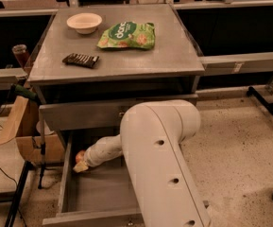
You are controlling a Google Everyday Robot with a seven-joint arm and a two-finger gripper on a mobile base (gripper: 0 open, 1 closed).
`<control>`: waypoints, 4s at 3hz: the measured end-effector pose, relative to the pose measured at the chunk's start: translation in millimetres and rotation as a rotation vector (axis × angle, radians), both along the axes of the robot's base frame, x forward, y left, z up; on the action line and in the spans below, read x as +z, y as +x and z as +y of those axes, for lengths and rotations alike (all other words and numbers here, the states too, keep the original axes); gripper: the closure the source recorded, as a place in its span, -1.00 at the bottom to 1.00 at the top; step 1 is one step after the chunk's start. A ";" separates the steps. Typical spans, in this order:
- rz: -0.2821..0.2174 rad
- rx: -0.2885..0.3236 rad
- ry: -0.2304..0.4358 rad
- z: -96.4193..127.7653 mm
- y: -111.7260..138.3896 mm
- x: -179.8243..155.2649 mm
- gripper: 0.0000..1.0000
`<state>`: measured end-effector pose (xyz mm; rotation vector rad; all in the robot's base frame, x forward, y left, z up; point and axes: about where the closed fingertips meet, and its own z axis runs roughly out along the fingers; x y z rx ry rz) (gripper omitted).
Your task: Pick apple from middle drawer and place on counter
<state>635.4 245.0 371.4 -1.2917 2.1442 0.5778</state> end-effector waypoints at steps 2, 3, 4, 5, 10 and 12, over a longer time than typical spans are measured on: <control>-0.014 -0.025 0.022 -3.4 5.3 6.3 0.41; -0.030 -0.072 0.029 -26.1 -6.0 29.8 0.84; -0.005 -0.108 -0.019 -73.8 -31.2 64.6 1.00; 0.048 -0.121 -0.129 -131.0 -49.9 118.6 1.00; -0.269 -0.266 -0.478 -122.1 -34.9 491.1 1.00; -0.267 -0.533 -0.566 -174.1 -1.1 545.0 1.00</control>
Offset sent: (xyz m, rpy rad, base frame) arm -0.0061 -0.0219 0.0245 0.0328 -0.0406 -0.0643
